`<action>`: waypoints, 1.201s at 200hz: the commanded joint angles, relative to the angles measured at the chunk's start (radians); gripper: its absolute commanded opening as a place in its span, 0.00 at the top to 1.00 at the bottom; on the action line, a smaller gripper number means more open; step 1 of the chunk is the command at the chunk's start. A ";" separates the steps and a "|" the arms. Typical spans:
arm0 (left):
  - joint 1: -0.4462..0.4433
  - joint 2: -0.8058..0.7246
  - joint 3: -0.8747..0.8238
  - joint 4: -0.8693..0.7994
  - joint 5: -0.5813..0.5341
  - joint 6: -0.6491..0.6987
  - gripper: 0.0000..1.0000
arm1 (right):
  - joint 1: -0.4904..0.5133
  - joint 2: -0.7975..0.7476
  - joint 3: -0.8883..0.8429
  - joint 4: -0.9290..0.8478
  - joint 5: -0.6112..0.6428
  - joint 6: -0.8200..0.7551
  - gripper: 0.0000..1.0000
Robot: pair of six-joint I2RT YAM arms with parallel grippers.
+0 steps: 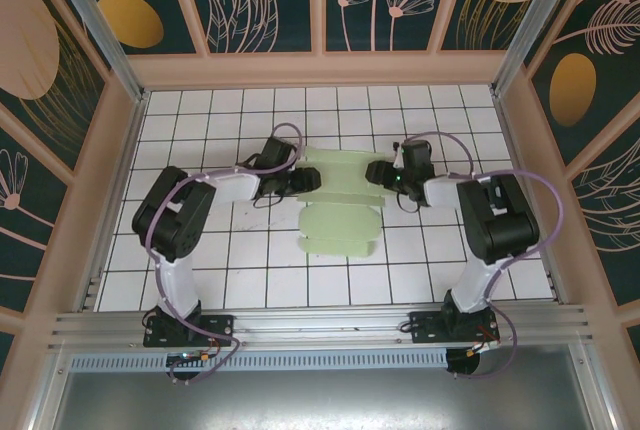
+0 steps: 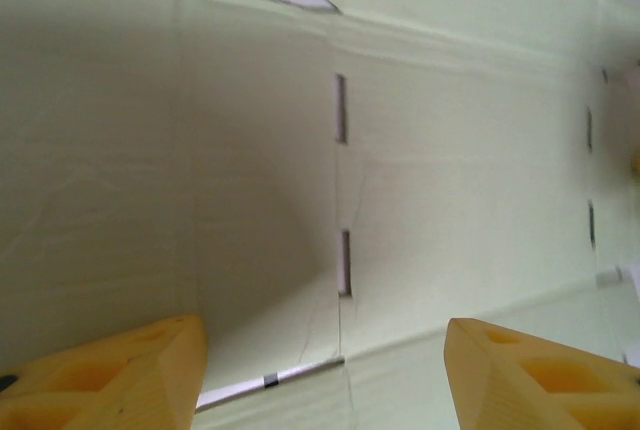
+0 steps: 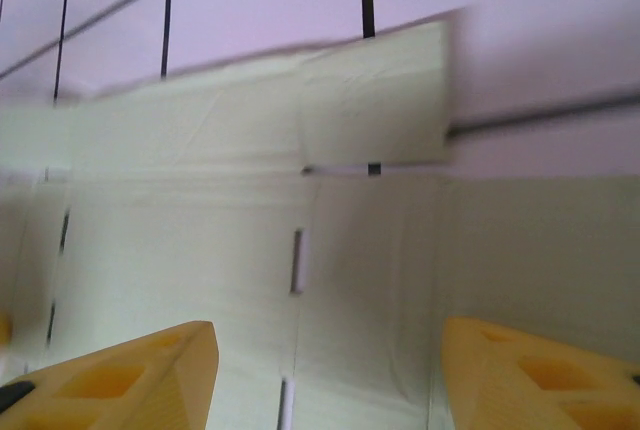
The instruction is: Fold the paper box
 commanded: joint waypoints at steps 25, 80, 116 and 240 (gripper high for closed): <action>-0.035 -0.158 -0.135 0.046 0.018 -0.078 0.34 | -0.019 0.195 0.294 -0.160 -0.011 -0.110 0.38; -0.023 -0.128 0.115 -0.115 -0.086 0.072 0.27 | -0.014 -0.090 0.164 -0.115 0.019 -0.166 0.31; -0.019 0.148 0.453 -0.206 0.014 0.141 0.31 | 0.017 -0.349 -0.098 -0.136 0.026 -0.143 0.31; -0.014 0.168 0.207 -0.045 0.006 0.016 0.43 | 0.097 -0.229 -0.305 0.024 -0.012 0.088 0.36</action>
